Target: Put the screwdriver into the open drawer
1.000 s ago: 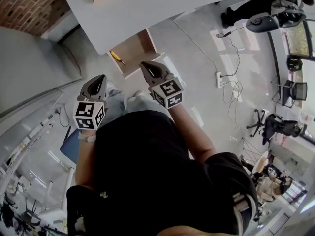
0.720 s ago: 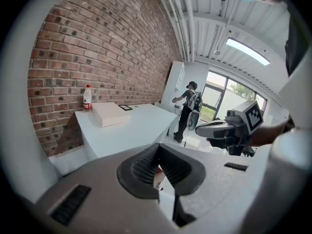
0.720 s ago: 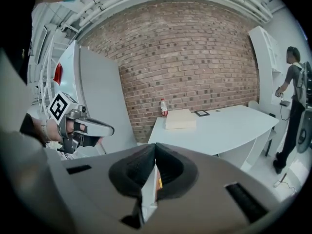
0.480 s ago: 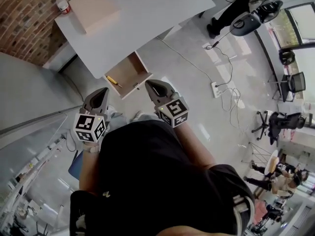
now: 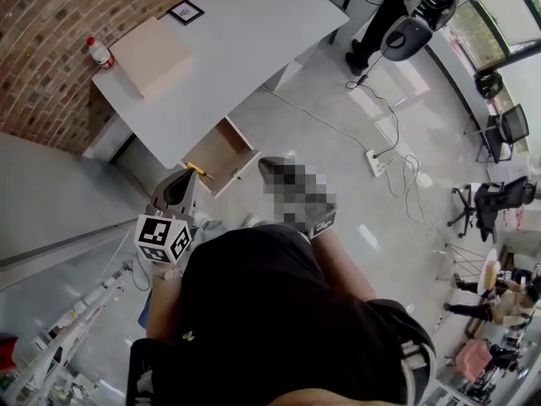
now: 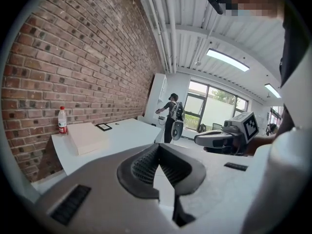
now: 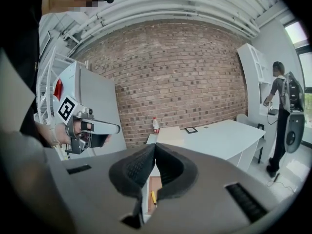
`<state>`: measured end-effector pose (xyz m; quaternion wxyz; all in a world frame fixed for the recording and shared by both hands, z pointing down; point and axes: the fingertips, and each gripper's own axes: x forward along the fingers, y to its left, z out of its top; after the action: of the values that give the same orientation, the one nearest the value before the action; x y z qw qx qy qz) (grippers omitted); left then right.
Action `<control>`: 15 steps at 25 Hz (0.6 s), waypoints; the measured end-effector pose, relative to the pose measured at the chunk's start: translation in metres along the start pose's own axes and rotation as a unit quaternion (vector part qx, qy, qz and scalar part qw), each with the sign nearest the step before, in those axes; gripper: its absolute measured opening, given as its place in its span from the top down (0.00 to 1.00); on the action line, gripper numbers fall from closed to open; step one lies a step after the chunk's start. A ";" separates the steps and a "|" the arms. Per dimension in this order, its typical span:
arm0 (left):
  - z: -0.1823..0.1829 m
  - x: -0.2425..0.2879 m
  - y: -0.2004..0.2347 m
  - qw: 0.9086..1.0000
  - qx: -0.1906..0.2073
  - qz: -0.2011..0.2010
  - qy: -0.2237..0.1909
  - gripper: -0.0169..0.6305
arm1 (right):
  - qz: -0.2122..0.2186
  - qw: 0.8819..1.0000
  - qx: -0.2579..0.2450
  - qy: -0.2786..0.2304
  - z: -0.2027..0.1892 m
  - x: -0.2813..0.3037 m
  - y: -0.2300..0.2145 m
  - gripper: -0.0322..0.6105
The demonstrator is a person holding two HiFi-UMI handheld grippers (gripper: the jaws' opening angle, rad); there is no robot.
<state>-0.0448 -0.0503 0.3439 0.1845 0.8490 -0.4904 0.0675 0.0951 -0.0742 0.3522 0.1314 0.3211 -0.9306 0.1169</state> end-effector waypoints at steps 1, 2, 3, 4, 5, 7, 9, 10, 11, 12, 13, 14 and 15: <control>0.004 0.002 -0.004 1.000 0.003 -0.004 -0.003 0.97 | -0.001 1.000 0.007 -0.007 0.002 -0.004 -0.002 0.93; 0.009 0.003 -0.007 1.000 0.007 -0.009 -0.009 0.97 | -0.001 1.000 0.014 -0.012 0.004 -0.007 -0.004 0.93; 0.013 0.004 -0.011 1.000 0.009 -0.014 -0.016 0.97 | -0.002 1.000 0.017 -0.017 0.006 -0.010 -0.005 0.93; 0.017 0.004 -0.016 1.000 0.010 -0.019 -0.022 0.97 | -0.004 1.000 0.017 -0.021 0.009 -0.013 -0.006 0.93; 0.021 0.004 -0.020 0.999 0.011 -0.025 -0.028 0.97 | -0.007 1.000 0.015 -0.025 0.012 -0.017 -0.007 0.93; 0.027 0.006 -0.028 0.999 0.012 -0.033 -0.035 0.97 | -0.014 0.999 0.012 -0.034 0.017 -0.024 -0.010 0.93; 0.031 0.008 -0.033 0.998 0.014 -0.037 -0.039 0.97 | -0.017 0.999 0.015 -0.040 0.020 -0.029 -0.012 0.93; 0.033 0.009 -0.035 0.998 0.015 -0.039 -0.040 0.97 | -0.016 0.999 0.019 -0.043 0.021 -0.031 -0.013 0.93; 0.034 0.011 -0.037 0.998 0.017 -0.042 -0.041 0.97 | -0.015 0.999 0.023 -0.046 0.022 -0.033 -0.013 0.93; 0.036 0.012 -0.040 0.998 0.020 -0.047 -0.040 0.97 | -0.014 0.998 0.027 -0.050 0.023 -0.035 -0.013 0.93; 0.036 0.014 -0.044 0.998 0.024 -0.053 -0.039 0.97 | -0.014 0.998 0.030 -0.053 0.025 -0.036 -0.014 0.93; 0.037 0.015 -0.047 0.997 0.027 -0.059 -0.038 0.97 | -0.016 0.998 0.031 -0.056 0.026 -0.037 -0.014 0.93; 0.038 0.016 -0.049 0.997 0.030 -0.062 -0.037 0.97 | -0.018 0.998 0.031 -0.056 0.026 -0.038 -0.015 0.93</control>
<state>0.0033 -0.0558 0.3015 0.1446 0.8850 -0.4409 0.0385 0.1291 -0.0721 0.3180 0.0709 0.3481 -0.9264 0.1248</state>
